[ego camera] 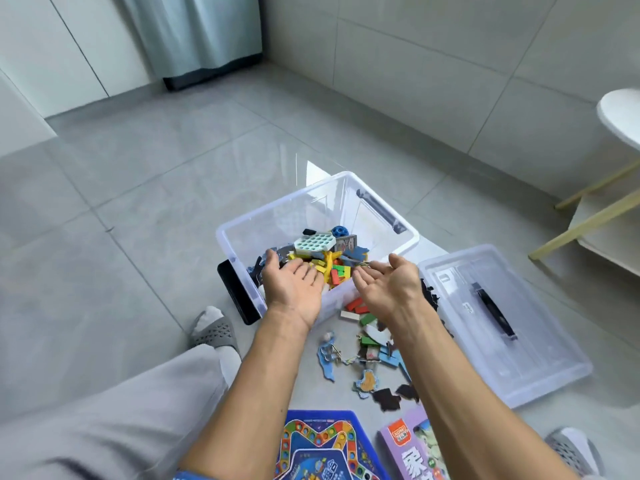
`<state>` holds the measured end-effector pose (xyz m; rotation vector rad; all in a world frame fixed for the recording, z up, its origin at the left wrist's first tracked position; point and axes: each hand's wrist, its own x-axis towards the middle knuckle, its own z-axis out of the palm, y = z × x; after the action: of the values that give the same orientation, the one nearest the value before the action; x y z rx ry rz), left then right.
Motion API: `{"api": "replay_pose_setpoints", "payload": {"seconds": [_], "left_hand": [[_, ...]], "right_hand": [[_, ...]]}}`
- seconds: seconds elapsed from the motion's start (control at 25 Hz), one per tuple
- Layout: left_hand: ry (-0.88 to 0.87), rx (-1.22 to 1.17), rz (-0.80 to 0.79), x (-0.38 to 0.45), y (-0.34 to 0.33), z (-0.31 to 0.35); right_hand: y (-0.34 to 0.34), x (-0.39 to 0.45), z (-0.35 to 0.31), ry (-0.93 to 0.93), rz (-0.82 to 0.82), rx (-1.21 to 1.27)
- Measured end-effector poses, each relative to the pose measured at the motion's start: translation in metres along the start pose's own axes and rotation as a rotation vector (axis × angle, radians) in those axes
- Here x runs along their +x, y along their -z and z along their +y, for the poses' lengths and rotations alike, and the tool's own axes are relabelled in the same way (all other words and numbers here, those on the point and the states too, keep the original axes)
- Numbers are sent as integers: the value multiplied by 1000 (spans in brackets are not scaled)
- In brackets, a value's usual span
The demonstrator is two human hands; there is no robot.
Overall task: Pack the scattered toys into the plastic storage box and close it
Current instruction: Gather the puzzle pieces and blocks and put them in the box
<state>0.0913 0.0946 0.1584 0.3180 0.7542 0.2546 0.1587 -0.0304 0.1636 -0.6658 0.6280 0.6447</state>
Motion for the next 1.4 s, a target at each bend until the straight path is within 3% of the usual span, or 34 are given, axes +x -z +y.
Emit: {"api": "replay_pose_setpoints", "payload": {"seconds": [0.2, 0.32, 0.44, 0.56, 0.68, 0.76, 0.84, 1.04, 1.24, 1.4], "left_hand": [[-180, 285, 225, 1, 46, -55], [-54, 636, 327, 20, 90, -105], [9, 1191, 435, 58, 143, -138], [-55, 1907, 311, 94, 175, -149], [-33, 2148, 282, 118, 178, -167], [-114, 2188, 309, 127, 179, -181], [-193, 2034, 275, 135, 181, -194], [-50, 1638, 190, 143, 165, -214], [63, 1209, 207, 152, 165, -218], [97, 1098, 190, 149, 161, -225]], "right_hand": [[101, 0, 0, 152, 291, -178], [175, 8, 13, 140, 476, -542], [235, 30, 33, 135, 491, -992], [266, 55, 49, 283, 448, -1581], [272, 81, 58, 319, 411, -1845], [268, 101, 63, 250, 344, -1908], [262, 122, 71, 213, 323, -1913], [258, 140, 79, 318, 282, -1402], [255, 145, 75, 179, 246, -805], [240, 139, 85, 106, 251, -773]]}}
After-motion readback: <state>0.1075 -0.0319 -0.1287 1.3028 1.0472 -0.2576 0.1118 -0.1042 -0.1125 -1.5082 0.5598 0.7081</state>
